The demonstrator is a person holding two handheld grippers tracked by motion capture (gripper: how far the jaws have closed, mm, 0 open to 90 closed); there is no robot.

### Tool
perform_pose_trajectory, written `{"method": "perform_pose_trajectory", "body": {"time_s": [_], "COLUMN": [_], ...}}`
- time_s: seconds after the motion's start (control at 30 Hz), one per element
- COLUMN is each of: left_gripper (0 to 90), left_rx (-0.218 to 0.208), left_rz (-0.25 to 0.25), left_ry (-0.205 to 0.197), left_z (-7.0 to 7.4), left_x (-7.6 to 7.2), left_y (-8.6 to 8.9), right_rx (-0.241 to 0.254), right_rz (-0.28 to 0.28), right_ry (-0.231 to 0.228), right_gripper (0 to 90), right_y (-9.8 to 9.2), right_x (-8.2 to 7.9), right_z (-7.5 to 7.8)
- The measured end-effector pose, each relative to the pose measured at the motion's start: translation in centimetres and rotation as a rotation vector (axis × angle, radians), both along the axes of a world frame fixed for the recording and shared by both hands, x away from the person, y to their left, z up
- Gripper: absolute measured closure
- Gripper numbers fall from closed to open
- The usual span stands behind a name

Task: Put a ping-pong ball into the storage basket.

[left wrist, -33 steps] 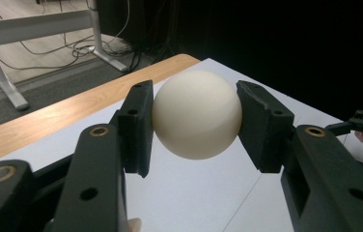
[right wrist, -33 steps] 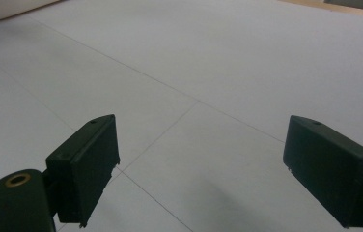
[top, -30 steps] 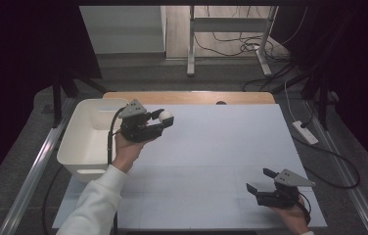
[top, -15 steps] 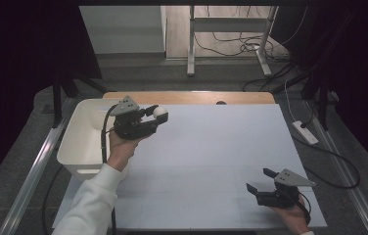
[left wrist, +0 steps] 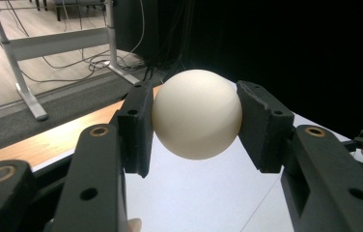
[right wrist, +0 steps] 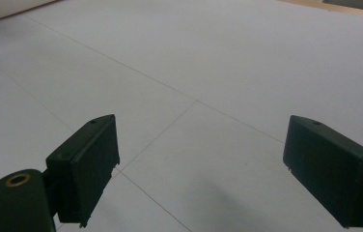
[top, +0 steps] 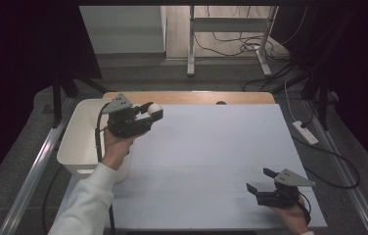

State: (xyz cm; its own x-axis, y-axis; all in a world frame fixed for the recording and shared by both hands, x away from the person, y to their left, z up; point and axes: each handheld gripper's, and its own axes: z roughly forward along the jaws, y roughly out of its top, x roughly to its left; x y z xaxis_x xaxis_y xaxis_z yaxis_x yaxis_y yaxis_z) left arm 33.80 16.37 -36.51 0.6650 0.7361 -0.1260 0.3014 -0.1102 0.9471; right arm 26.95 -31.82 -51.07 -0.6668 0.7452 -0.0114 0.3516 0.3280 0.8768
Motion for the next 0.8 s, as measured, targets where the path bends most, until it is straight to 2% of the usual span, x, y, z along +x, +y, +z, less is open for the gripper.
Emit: {"method": "perform_pose_trajectory", "body": {"time_s": [0.8], "left_gripper": [50.9], "left_rx": [-0.001], "left_rz": [0.049], "left_ry": [-0.015], "left_z": [0.8], "left_x": [-0.4], "left_y": [2.0], "right_rx": [-0.002], "right_rz": [-0.002], "right_ry": [0.001], "right_gripper": [12.5], "right_y": [0.0], "right_x": [0.0], "right_z": [0.0]}}
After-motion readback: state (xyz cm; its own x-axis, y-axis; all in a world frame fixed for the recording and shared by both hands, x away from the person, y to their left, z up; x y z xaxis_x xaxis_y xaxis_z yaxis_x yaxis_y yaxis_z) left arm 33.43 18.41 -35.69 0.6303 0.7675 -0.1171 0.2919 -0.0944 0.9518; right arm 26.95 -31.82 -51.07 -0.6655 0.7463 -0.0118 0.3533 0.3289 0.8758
